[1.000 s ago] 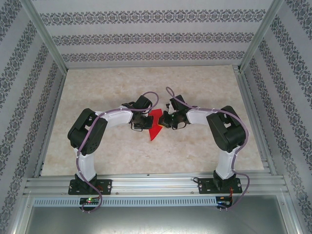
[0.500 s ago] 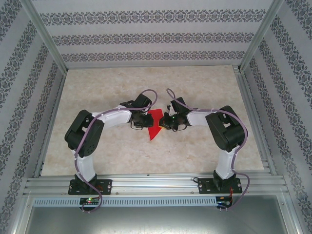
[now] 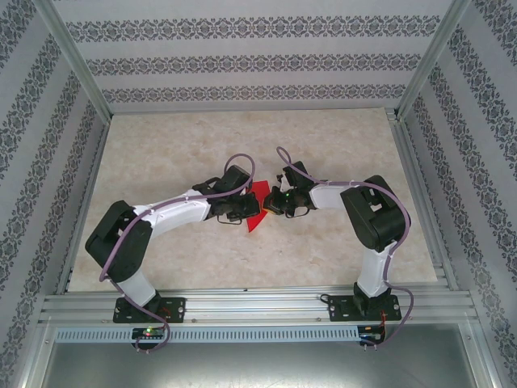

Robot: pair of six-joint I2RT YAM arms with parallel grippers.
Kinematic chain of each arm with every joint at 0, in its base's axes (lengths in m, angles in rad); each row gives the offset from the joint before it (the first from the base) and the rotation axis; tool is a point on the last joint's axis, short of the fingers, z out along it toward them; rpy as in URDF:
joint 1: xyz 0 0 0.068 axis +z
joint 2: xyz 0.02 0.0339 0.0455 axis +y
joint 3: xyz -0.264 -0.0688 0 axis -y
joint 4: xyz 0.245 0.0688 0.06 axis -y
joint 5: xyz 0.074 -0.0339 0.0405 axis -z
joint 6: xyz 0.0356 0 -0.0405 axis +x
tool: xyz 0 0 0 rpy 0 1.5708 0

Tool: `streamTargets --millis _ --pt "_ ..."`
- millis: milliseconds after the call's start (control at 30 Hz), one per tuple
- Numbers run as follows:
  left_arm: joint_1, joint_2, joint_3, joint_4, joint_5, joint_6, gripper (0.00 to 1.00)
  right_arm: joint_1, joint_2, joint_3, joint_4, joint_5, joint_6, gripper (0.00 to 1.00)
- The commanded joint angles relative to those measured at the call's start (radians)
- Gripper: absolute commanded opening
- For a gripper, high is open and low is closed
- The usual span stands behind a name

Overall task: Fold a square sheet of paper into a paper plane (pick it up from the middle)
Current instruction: Third fold the triangle at the center of the table.

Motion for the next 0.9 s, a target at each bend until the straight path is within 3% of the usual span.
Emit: streamTargets --millis 0,867 --pt "-0.013 0.038 -0.022 0.064 0.061 -0.063 0.09 0.015 0.053 -0.033 -0.072 0.085 0.006 0.00" --pt "-0.011 0.084 -0.126 0.085 0.013 -0.108 0.07 0.010 0.060 -0.027 -0.110 0.087 -0.014 0.00"
